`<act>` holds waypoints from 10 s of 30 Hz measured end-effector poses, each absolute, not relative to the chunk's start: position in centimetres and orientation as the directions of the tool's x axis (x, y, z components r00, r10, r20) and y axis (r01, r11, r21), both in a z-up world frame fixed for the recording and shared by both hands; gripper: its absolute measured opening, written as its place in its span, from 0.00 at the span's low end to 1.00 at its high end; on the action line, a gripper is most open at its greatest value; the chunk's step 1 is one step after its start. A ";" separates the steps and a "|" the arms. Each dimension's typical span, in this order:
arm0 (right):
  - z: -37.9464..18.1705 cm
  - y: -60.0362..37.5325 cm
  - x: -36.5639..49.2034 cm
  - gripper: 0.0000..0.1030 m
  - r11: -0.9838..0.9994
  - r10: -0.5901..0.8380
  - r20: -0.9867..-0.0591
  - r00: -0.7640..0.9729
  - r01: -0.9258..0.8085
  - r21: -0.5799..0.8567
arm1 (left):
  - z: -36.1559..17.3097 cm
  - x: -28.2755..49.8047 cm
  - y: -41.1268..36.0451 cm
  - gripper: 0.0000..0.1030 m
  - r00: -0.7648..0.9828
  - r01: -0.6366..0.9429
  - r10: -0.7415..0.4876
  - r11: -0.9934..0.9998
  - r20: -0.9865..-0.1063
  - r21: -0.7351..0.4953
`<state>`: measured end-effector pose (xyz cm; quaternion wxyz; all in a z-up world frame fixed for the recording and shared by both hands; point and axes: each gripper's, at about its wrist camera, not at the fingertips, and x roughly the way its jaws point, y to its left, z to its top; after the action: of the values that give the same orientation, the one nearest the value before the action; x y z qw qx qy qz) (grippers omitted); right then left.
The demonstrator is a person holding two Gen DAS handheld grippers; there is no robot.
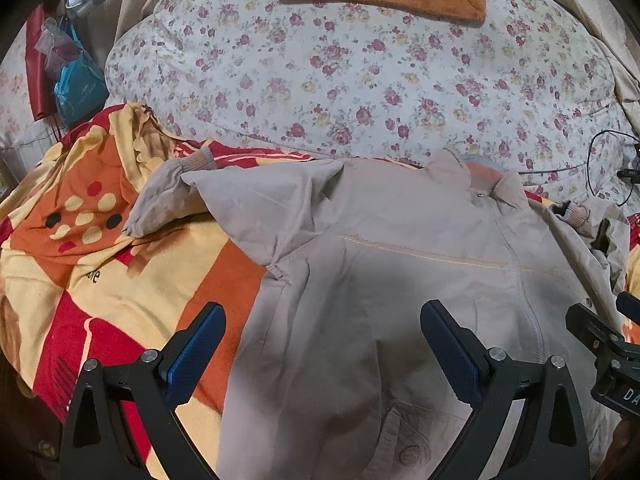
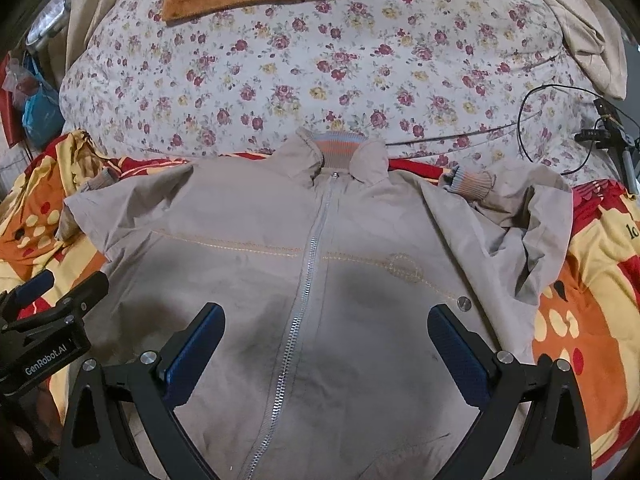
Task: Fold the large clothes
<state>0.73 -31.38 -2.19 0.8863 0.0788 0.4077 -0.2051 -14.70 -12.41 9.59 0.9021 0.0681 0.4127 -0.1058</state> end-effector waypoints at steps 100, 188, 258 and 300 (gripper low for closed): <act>-4.5 -31.2 3.1 0.98 0.905 -0.285 -0.800 0.529 0.424 -0.041 | 8.1 -12.0 -11.2 0.95 0.619 0.182 -0.103 0.983 -0.779 0.014; -3.6 -42.1 -4.8 0.99 0.795 -0.244 -0.805 0.540 0.587 0.153 | 0.9 1.6 -23.4 0.73 0.340 0.596 -0.519 0.764 -0.784 -0.248; -4.8 -49.9 -2.1 0.18 0.837 -0.218 -0.788 0.575 0.525 0.152 | -6.7 13.1 -14.2 0.86 0.524 0.174 -0.064 0.984 -0.849 0.033; 21.2 -52.9 -9.7 0.13 0.827 -0.115 -0.200 0.973 0.205 0.524 | 1.0 7.5 -11.6 0.83 0.648 0.157 -0.137 0.987 -0.749 -0.044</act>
<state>-9.73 -52.92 21.20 0.9523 0.2822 0.0803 -0.0841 7.50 -11.60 1.02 0.9076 0.0124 0.4118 -0.0810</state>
